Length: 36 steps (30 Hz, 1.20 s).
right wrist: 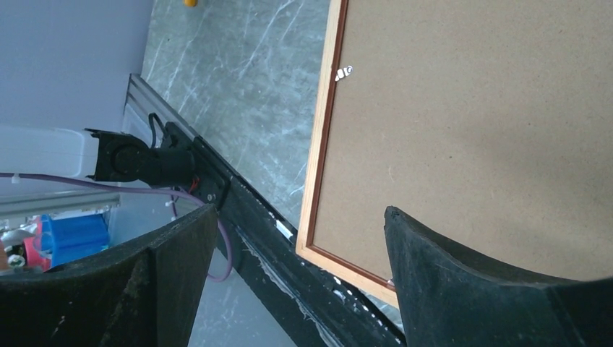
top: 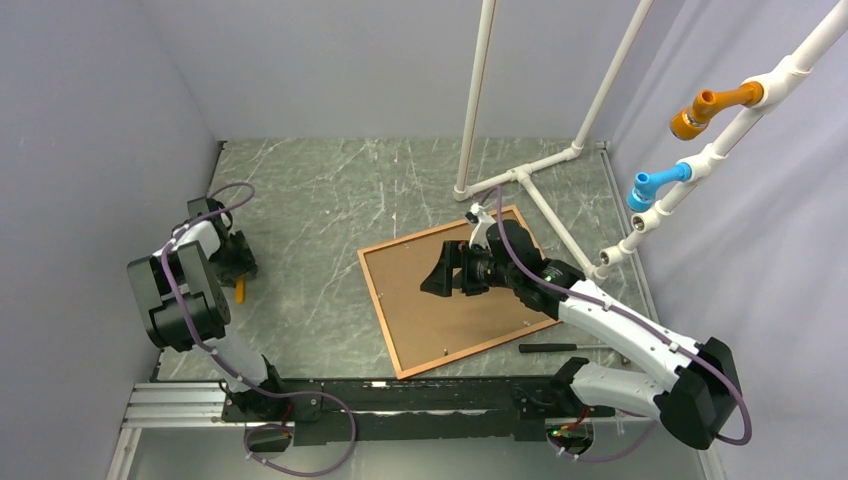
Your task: Take the photo out of the frame
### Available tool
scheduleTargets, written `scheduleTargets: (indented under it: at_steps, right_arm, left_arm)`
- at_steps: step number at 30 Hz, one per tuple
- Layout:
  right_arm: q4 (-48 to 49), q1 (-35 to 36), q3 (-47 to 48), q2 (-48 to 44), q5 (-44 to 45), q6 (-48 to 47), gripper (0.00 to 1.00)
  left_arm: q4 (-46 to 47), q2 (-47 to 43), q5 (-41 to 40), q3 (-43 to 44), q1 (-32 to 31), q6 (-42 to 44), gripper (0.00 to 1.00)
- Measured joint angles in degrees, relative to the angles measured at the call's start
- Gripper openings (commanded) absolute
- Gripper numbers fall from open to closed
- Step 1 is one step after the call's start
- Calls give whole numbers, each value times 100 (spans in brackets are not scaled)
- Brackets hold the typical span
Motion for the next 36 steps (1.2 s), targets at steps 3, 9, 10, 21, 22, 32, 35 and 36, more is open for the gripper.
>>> scheduleTargets:
  at_steps: [3,9,10,21,22,32,35,36]
  right_arm:
    - [-68,0,-48,-101,26,61,86]
    - [-564,0,-57,-337,208,133,90]
    - [-647,0,-57,-350,223,138,90]
    - [-1180,4,-205,-59,133,66,90]
    - [-1169,20,-216,59,116,55,89]
    - [-155,1207,-645,977,232,540,88]
    - [236,1615,-645,1143,579,745,88]
    - [369,1720,-645,1185,706,809,87]
  left_arm:
    - [-33,105,0,101,0,63,28]
    - [-48,140,79,155,20,98,10]
    - [-46,142,105,164,22,92,7]
    - [17,122,730,157,20,33,0]
    - [37,109,863,144,17,22,0]
    - [767,-1198,2555,-496,-216,-470,0]
    - [1325,-1759,3296,-861,-485,-896,0]
    - [1558,-1930,3497,-1034,-588,-1102,0]
